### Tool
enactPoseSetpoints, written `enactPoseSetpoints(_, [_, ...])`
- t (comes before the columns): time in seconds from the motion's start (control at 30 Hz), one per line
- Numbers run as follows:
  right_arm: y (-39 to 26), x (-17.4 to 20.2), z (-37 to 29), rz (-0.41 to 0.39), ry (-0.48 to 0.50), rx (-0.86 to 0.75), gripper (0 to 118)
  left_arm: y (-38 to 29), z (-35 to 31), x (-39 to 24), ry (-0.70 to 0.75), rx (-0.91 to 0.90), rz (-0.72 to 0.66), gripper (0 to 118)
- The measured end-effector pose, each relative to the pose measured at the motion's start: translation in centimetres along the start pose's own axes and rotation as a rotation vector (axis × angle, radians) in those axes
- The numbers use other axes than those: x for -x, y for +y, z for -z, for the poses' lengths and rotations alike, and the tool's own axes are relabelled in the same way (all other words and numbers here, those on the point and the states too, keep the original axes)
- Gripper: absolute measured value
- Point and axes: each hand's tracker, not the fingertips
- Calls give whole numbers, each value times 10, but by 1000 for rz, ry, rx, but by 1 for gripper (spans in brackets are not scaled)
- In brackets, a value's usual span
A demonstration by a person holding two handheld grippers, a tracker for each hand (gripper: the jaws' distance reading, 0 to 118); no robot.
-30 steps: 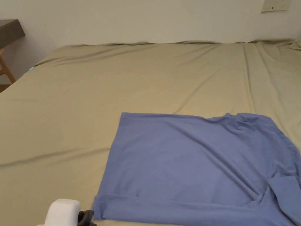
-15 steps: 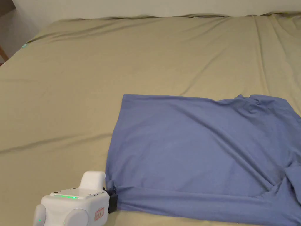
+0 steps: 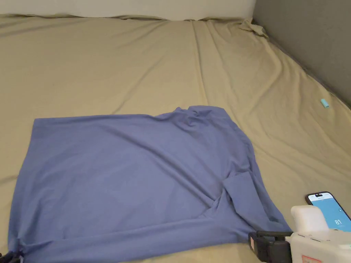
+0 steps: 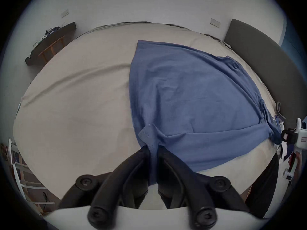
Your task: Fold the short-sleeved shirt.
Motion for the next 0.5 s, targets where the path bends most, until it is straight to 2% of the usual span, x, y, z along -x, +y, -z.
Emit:
enactPoseSetpoints(0.07, [3,-9,19,12,-26,62,117,1,0,-1,6,4,1,7])
enactPoseSetpoints(0.1, [4,-14,29,14,-24,90,110,1,1,-2,10,7,3,7])
enactPoseSetpoints(0.13, [4,-17,38,6,-12,120,84,1,2,-3,14,15,10,7])
enactPoseSetpoints(0.17, [5,-18,45,-4,-7,135,22,-1,-1,-8,17,24,17,7])
enactPoseSetpoints(0.2, [3,-19,47,19,19,117,13,-2,0,-9,17,28,19,7])
enactPoseSetpoints(0.23, [3,-19,45,45,29,109,12,-2,0,-10,22,30,21,7])
enactPoseSetpoints(0.3, [4,-18,43,19,24,106,12,2,1,-12,26,33,17,7])
enactPoseSetpoints(0.5, [21,-19,17,90,71,10,12,25,-12,-14,6,3,-3,7])
